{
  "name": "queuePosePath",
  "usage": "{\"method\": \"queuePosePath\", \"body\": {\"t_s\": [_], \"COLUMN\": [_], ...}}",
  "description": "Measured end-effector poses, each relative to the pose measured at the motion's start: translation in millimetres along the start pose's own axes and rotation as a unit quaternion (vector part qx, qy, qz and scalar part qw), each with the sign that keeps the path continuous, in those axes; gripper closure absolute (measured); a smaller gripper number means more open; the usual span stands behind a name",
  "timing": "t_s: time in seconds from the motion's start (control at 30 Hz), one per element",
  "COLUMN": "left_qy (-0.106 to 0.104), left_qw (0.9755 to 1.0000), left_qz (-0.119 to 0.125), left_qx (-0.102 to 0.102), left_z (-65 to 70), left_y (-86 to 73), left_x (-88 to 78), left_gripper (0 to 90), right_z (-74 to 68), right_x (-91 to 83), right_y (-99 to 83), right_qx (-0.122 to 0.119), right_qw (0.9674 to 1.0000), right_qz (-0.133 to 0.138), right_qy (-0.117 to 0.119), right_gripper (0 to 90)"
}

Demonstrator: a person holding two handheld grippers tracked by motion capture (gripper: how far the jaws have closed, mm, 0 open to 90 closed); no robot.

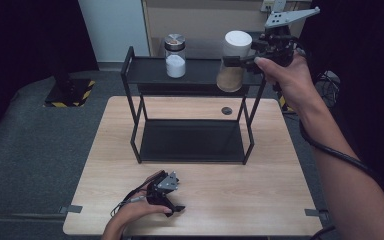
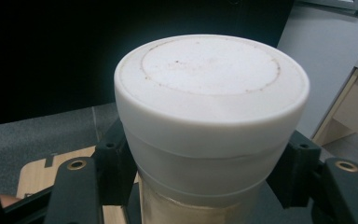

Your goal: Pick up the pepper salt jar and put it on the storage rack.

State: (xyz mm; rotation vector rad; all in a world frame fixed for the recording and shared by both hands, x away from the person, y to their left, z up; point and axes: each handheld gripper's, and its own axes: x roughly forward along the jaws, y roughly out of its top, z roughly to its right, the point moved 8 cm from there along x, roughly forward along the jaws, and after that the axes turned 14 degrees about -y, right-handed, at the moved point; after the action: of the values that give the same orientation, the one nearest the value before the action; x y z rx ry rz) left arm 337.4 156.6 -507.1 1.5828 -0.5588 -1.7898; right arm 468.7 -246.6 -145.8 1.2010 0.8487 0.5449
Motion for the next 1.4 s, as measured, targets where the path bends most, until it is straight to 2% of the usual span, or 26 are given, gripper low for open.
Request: {"method": "queuePosePath", "body": {"t_s": [0.27,0.53,0.87,1.4], "left_qy": [0.001,0.001,0.001,0.001], "left_qw": [1.0000,1.0000,1.0000,1.0000], "left_qz": [0.000,0.000,0.000,0.000], "left_qx": [-0.001,-0.001,-0.001,0.000], "left_z": [0.4,0.4,0.4,0.4], "left_y": [-0.1,-0.1,-0.1,0.0], "left_x": [0.0,-0.1,-0.1,-0.1], "left_gripper": [0.0,0.0,0.0,0.0], "right_z": [5.5,10.9,19.0,21.8], "right_x": [19.3,35.0,48.9,65.4], "right_y": [8.9,8.7,4.0,-1.4], "right_qx": [0.005,0.009,0.020,0.029], "right_qw": [1.0000,0.9998,0.9992,0.9983], "right_qz": [-0.003,-0.010,-0.020,-0.034], "right_qy": [-0.007,-0.014,-0.029,-0.037], "right_gripper": [36.6,36.5,36.5,36.5]}}
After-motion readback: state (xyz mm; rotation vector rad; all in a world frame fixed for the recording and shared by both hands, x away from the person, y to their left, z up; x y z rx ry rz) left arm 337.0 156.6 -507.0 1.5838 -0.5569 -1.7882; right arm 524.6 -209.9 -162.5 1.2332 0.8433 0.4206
